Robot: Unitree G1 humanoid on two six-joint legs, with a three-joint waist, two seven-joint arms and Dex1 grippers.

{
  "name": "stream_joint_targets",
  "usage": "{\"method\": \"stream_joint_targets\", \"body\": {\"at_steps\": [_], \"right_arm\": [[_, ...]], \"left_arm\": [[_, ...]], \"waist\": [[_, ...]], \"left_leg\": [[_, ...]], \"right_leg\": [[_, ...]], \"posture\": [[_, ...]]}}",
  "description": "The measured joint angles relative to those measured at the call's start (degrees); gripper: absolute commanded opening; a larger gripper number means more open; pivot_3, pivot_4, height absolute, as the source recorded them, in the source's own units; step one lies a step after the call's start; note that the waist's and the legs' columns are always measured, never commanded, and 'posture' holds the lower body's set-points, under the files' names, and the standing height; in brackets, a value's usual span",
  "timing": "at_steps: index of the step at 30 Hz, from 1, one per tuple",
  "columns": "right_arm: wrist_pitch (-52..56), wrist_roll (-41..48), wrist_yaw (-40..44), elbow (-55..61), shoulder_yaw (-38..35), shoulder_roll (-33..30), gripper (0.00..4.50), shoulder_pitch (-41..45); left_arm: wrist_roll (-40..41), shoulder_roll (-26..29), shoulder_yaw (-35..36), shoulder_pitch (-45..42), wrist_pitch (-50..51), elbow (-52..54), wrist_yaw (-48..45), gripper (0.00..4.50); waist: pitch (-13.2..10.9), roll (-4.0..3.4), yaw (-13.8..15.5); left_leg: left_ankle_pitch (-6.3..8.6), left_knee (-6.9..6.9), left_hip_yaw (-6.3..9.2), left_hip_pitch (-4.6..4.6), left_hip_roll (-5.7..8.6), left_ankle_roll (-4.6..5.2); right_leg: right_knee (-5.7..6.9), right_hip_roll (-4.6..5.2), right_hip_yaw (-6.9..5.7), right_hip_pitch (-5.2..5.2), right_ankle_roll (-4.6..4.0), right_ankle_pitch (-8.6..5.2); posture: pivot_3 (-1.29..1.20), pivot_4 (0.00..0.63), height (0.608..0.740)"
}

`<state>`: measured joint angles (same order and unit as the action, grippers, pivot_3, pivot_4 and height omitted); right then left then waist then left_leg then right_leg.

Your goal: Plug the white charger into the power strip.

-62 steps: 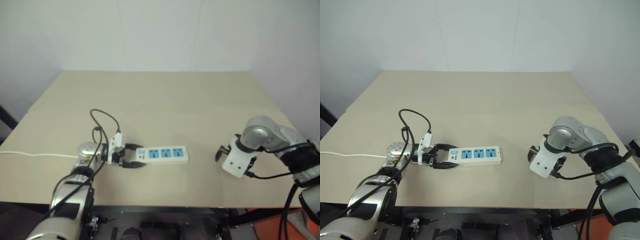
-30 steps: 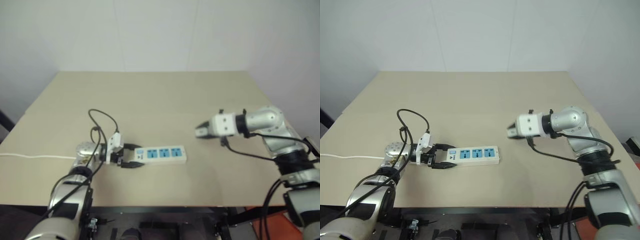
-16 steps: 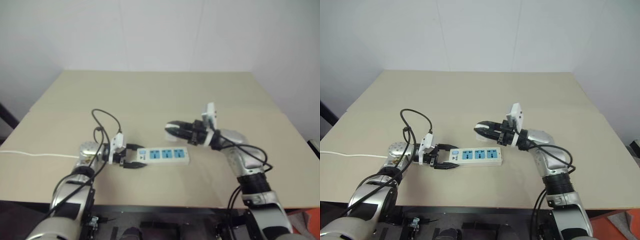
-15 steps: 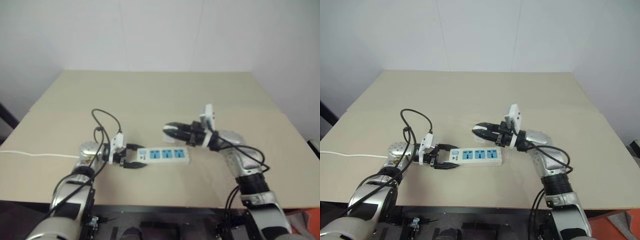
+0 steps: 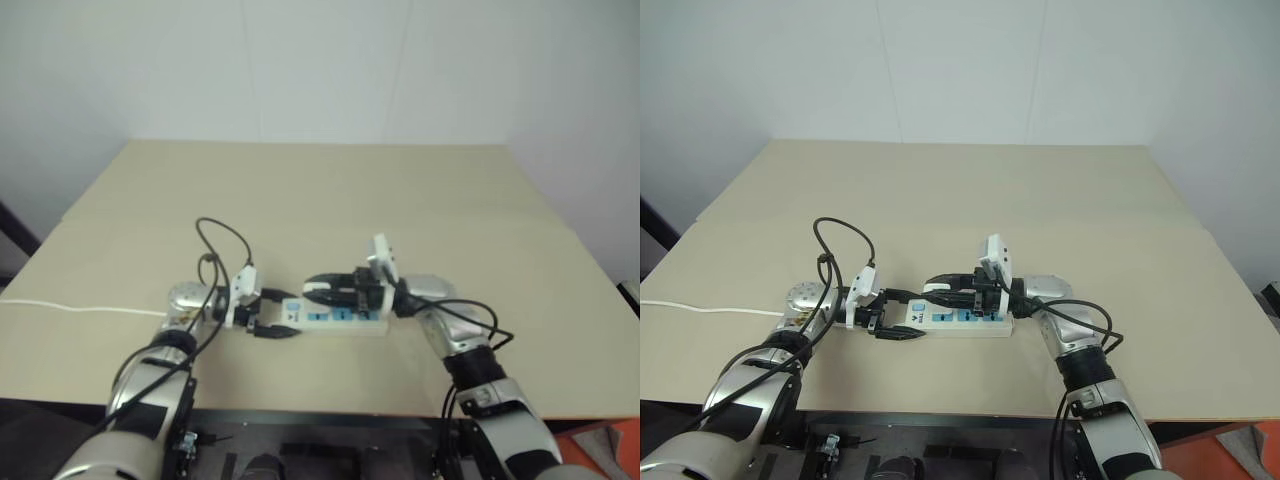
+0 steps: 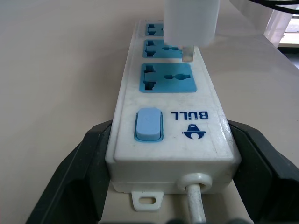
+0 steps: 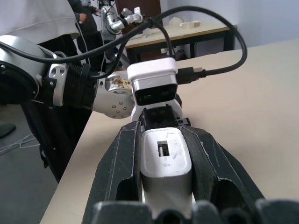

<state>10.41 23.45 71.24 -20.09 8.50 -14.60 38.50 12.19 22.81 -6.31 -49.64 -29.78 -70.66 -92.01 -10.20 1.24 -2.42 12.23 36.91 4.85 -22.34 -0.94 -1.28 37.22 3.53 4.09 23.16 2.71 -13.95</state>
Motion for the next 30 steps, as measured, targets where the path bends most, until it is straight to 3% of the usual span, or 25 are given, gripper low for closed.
{"method": "stream_joint_targets", "body": {"at_steps": [30], "right_arm": [[-10.35,-4.19,1.08,-11.65,-1.02,2.21,1.18,3.58]], "left_arm": [[2.59,0.28,-2.14,-0.17,0.56,0.00,0.07,3.26]], "waist": [[0.00,-0.01,-0.01]], "left_leg": [[0.00,-0.01,0.00,0.00,0.00,0.00]], "right_leg": [[-0.01,0.00,0.00,0.00,0.00,0.00]], "posture": [[0.00,0.150,0.740]]}}
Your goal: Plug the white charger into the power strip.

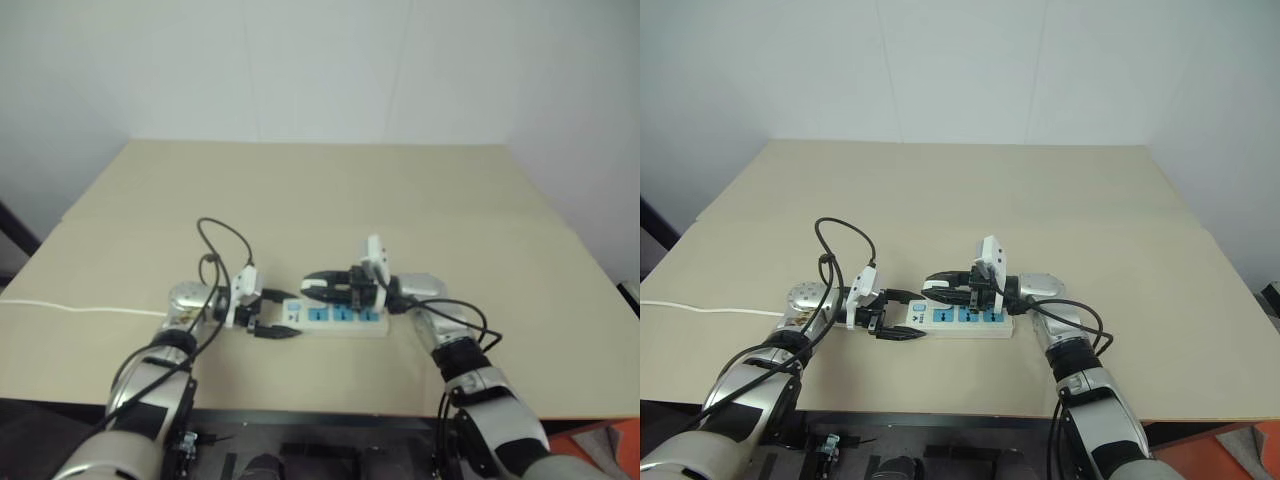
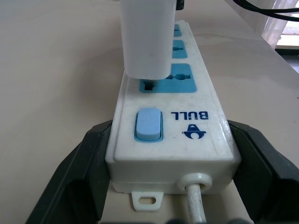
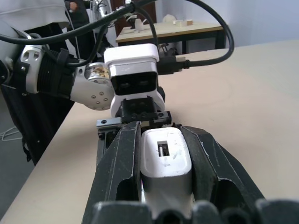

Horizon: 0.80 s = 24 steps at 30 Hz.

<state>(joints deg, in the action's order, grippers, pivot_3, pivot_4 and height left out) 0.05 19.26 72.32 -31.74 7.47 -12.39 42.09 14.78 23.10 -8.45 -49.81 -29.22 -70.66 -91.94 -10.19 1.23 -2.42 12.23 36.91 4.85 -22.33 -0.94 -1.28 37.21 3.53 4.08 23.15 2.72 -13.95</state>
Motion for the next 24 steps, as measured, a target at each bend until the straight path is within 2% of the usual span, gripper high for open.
{"method": "stream_joint_targets", "body": {"at_steps": [14,24], "right_arm": [[-1.09,-1.19,0.65,-1.97,-0.06,-0.30,1.18,-0.04],[-4.65,-1.24,1.75,-7.74,-0.60,1.23,1.18,1.26]], "left_arm": [[0.20,-0.06,-0.51,-0.41,0.65,0.00,-0.01,3.26],[0.14,0.29,-0.66,-0.41,0.74,-0.05,0.11,3.26]], "waist": [[0.00,0.00,-0.02],[0.01,-0.01,-0.26]], "left_leg": [[0.00,0.00,0.00,0.00,0.00,0.00],[0.00,0.00,0.00,0.08,-0.01,0.00]], "right_leg": [[0.00,0.00,0.00,0.00,0.00,0.00],[0.03,-0.01,0.01,-0.04,0.00,0.00]], "posture": [[0.00,0.150,0.740],[0.00,0.150,0.740]]}}
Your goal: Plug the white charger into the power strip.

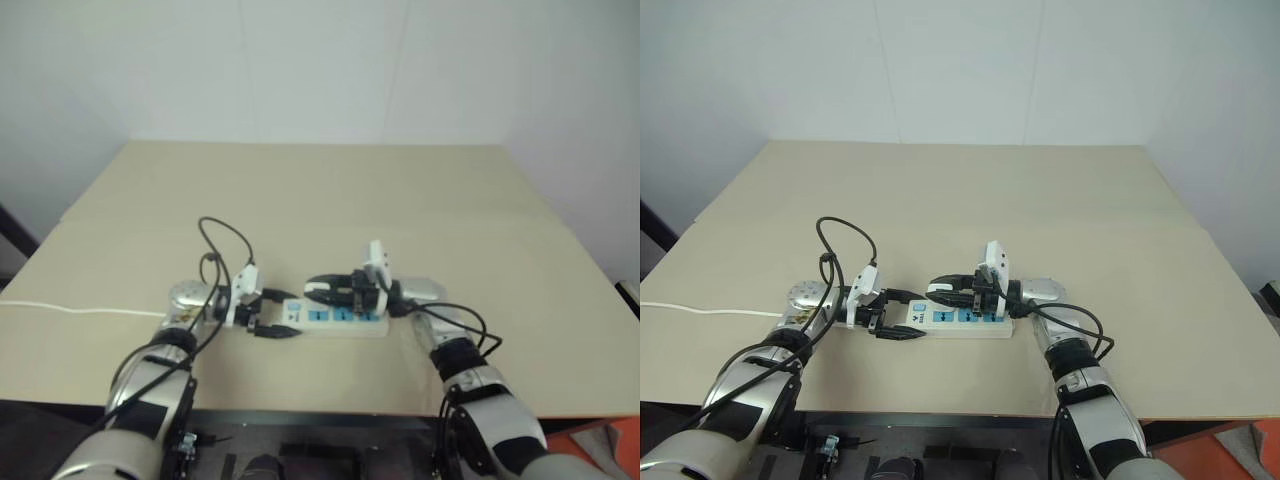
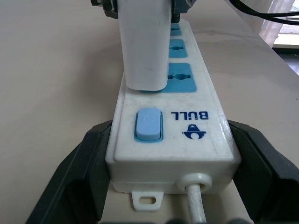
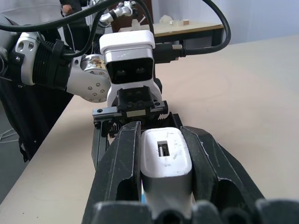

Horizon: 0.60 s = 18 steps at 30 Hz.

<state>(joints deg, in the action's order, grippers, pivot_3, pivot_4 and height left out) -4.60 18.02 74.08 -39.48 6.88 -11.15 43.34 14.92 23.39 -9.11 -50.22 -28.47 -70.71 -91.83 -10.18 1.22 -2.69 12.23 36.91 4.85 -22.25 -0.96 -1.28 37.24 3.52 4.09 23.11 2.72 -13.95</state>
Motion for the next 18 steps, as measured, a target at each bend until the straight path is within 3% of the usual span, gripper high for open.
{"method": "stream_joint_targets", "body": {"at_steps": [18], "right_arm": [[-8.57,-2.07,2.10,-8.62,-0.16,1.55,1.18,1.40]], "left_arm": [[0.04,0.82,-1.23,0.35,0.01,0.00,0.71,3.26]], "waist": [[0.22,-0.01,-0.69]], "left_leg": [[0.01,-0.08,0.01,0.53,-0.02,0.00]], "right_leg": [[-0.07,-0.02,0.00,-0.54,0.10,-0.07]], "posture": [[0.00,0.150,0.740]]}}
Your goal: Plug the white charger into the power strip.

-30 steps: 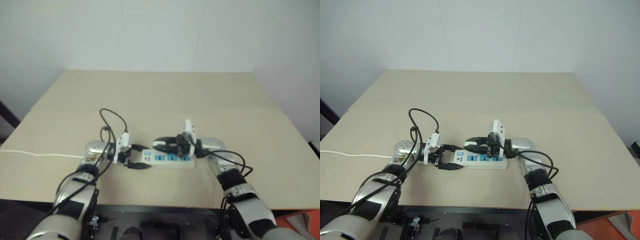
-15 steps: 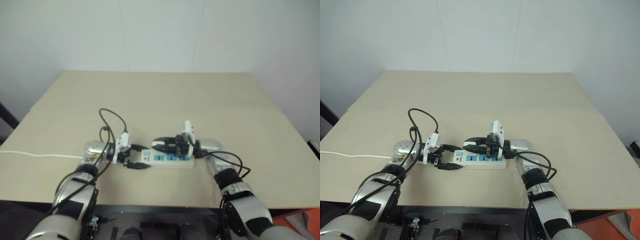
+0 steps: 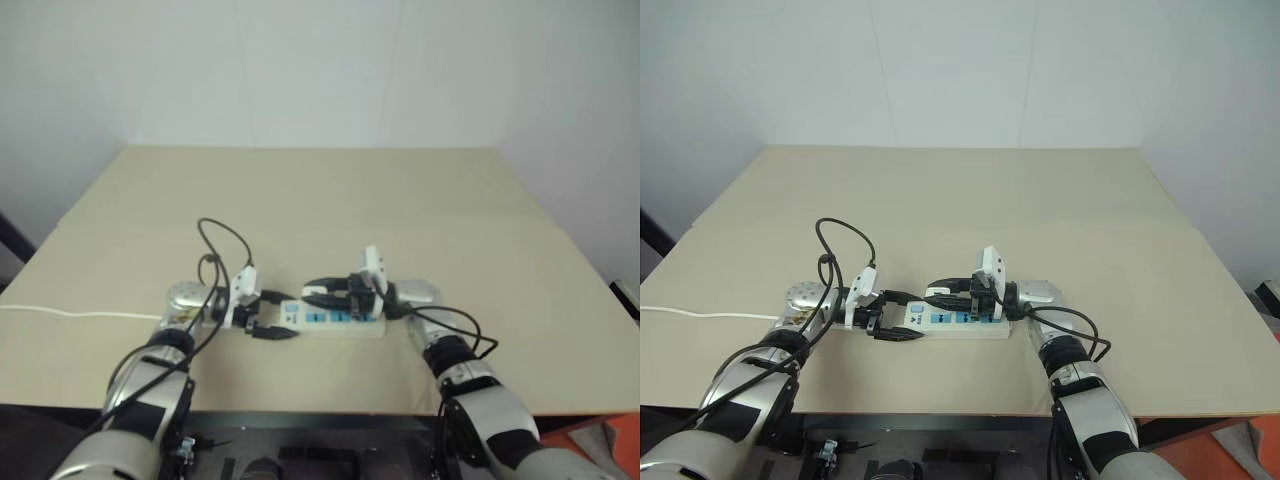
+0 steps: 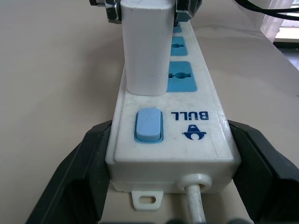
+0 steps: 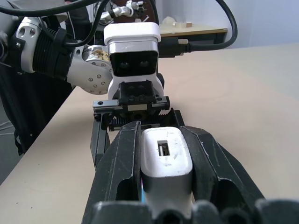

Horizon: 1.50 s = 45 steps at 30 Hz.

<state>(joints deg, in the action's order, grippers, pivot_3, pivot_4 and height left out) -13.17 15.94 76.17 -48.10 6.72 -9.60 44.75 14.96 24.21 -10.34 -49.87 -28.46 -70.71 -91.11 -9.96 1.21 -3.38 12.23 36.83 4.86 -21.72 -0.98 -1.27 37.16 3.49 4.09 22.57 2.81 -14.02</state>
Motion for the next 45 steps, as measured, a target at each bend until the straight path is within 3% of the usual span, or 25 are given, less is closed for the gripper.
{"method": "stream_joint_targets", "body": {"at_steps": [3,13,19,20,22,29,32,37,40,45], "right_arm": [[-0.46,-0.14,-0.09,-0.49,0.00,0.24,1.18,0.19],[-0.26,-3.43,-1.39,-3.27,0.68,0.37,4.46,1.62],[-0.29,-3.44,-1.07,-3.20,0.57,0.32,4.46,1.49],[-0.31,-3.45,-1.08,-3.16,0.56,0.32,4.50,1.44],[-0.39,-3.47,-0.94,-3.03,0.59,0.36,4.50,1.31],[-0.80,-3.46,-0.78,-0.44,0.58,0.17,4.50,-0.28],[0.54,-2.80,1.13,5.24,0.70,-1.29,4.50,-3.04],[5.79,0.69,1.17,19.93,-0.97,-7.38,4.50,-11.45],[7.73,2.08,1.17,27.13,-3.19,-13.12,4.50,-14.86],[8.00,3.00,1.18,34.13,-7.48,-23.78,4.50,-20.57]], "left_arm": [[0.00,0.17,-0.10,0.03,0.00,0.00,0.00,3.26],[0.52,0.16,-0.32,0.24,0.09,0.04,-0.18,3.26],[0.82,0.31,-1.84,-0.09,1.30,0.05,-0.16,3.26],[0.81,0.41,-2.39,-0.40,2.12,0.06,-0.17,3.98],[0.39,0.47,-3.49,-0.99,3.10,0.20,-0.71,4.47],[2.36,0.89,-4.12,-0.98,5.31,1.64,-1.08,4.47],[5.69,1.69,-1.22,-0.77,4.73,3.67,-1.13,4.47],[11.28,3.35,9.00,1.37,8.77,8.21,-1.14,4.47],[12.28,7.27,11.58,3.85,13.59,12.67,-1.11,4.47],[4.31,14.96,11.20,12.55,9.59,15.15,2.79,4.47]], "waist": [[0.00,0.00,-0.18],[0.10,0.14,-0.31],[0.11,0.14,-0.25],[0.12,0.15,-0.23],[0.14,0.15,-0.30],[0.14,0.15,-0.24],[0.13,0.15,-0.15],[0.08,0.13,-0.05],[0.00,0.10,-0.37],[-0.04,0.06,-0.61]], "left_leg": [[0.00,-0.01,0.01,0.08,0.00,0.00],[0.01,-0.02,0.04,0.14,0.00,0.01],[0.01,-0.02,0.04,0.14,0.00,0.01],[0.01,-0.02,0.04,0.14,0.00,0.01],[0.01,-0.02,0.04,0.16,0.01,0.01],[0.02,-0.04,0.05,0.13,0.00,0.01],[0.02,-0.04,0.06,0.02,-0.01,0.01],[0.01,0.03,0.06,-0.64,0.00,0.01],[0.01,-0.02,0.05,-0.67,0.00,0.01],[0.02,-0.11,0.00,-0.56,-0.02,0.02]], "right_leg": [[-0.01,0.00,0.00,-0.08,0.02,-0.01],[-0.04,0.00,-0.02,-0.17,0.11,-0.07],[-0.05,0.00,-0.02,-0.18,0.14,-0.09],[-0.05,0.00,-0.03,-0.19,0.17,-0.11],[-0.06,0.00,-0.02,-0.21,0.22,-0.14],[-0.08,0.00,-0.03,-0.19,0.26,-0.16],[-0.08,0.01,-0.04,-0.09,0.25,-0.16],[0.06,0.02,-0.02,0.62,0.16,-0.10],[0.02,0.01,-0.02,0.69,-0.05,0.02],[-0.01,0.00,0.03,0.66,-0.03,-0.02]], "posture": [[0.00,0.150,0.740],[0.00,0.150,0.740],[0.00,0.150,0.740],[0.00,0.150,0.740],[0.00,0.150,0.740],[0.00,0.150,0.740],[0.00,0.150,0.740],[0.00,0.150,0.740],[0.00,0.150,0.740],[0.00,0.150,0.740]]}}
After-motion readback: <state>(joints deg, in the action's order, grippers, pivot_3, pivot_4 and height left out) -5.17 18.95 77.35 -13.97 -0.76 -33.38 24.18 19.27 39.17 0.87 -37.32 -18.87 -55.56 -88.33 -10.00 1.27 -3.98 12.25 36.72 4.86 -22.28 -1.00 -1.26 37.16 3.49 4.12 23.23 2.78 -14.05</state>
